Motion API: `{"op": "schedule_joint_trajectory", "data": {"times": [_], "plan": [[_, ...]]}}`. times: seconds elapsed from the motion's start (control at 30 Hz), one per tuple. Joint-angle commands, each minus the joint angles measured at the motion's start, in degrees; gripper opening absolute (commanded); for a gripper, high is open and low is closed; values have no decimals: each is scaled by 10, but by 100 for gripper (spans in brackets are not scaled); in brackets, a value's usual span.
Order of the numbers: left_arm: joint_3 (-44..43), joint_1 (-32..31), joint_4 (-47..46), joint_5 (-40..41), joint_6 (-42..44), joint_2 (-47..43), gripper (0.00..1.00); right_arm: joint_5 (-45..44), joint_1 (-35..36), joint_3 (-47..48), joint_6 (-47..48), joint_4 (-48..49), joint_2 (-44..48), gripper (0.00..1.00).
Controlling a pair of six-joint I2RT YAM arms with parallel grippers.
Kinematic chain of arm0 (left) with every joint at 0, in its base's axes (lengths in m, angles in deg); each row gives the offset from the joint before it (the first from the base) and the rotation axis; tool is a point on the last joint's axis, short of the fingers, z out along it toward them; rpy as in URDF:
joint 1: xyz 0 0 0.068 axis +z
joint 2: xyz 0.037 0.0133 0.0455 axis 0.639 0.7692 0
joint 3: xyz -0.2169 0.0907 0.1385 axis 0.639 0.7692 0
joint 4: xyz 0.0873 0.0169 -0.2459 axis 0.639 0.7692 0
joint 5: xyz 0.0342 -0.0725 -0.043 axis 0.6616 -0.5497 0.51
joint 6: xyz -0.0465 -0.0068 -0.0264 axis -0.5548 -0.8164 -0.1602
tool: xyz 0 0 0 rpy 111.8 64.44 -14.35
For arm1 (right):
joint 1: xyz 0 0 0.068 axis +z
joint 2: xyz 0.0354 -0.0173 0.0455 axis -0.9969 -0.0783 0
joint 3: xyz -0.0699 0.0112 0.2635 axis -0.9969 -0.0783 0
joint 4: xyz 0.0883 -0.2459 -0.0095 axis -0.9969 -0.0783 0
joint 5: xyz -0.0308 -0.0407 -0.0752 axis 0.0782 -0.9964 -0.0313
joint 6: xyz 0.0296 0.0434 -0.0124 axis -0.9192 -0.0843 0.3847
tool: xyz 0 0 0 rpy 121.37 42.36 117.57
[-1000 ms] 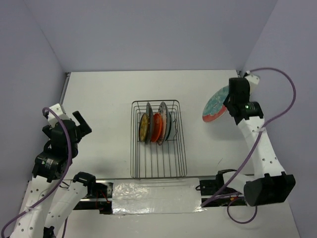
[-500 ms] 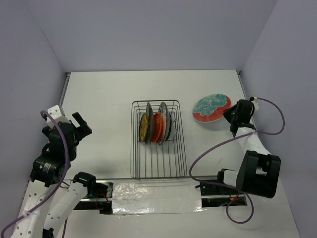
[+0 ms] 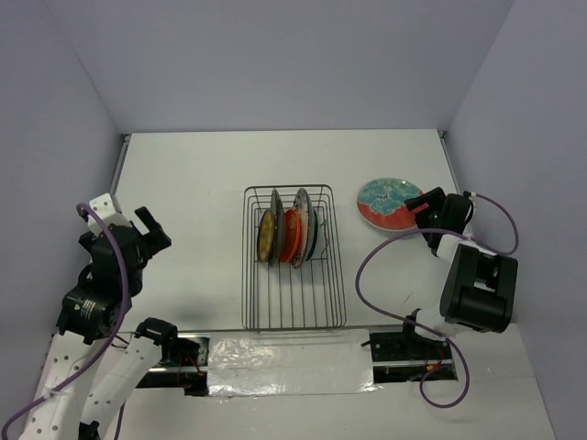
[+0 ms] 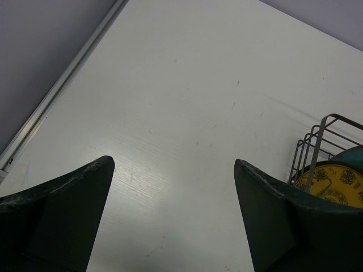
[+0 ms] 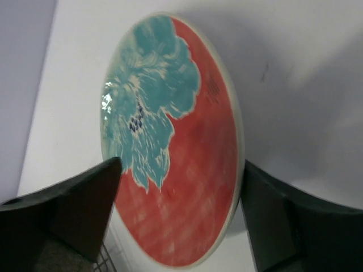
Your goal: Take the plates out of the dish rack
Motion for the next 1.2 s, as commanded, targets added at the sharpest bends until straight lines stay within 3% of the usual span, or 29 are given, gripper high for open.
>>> {"op": "schedule_joint_trajectory", "data": {"times": [0.0,0.03,0.07,0.17,0.3,0.37,0.43,0.5,0.53,0.63,0.77,0.93,1.17], "plan": [[1,-2,-25,-3,16,4,100,-23,18,28,21,-56,45,88],[1,-2,-25,-3,16,5,100,-47,23,47,41,-98,68,99],[1,-3,-25,-4,16,6,100,-108,37,58,49,-188,82,100],[1,-3,-25,-3,16,8,100,-200,72,91,77,-303,160,100],[1,-2,-27,-6,17,16,99,-400,232,146,117,-395,263,100],[-1,-3,-25,-3,16,20,100,-365,261,199,152,-433,281,100],[-1,-3,-23,-2,15,22,100,-276,319,255,184,-449,279,100],[0,-2,-25,-1,15,20,99,-285,386,308,194,-513,244,100],[0,-2,-24,0,15,20,99,-338,465,365,200,-540,226,100],[0,-2,-21,4,12,22,100,-431,597,462,196,-631,146,99],[-1,-2,-19,5,10,21,99,-502,690,567,172,-747,32,95],[1,-3,-23,-1,15,18,99,-552,745,669,139,-826,-97,82],[1,-3,-26,-8,17,16,100,-558,750,678,137,-827,-164,63]]}}
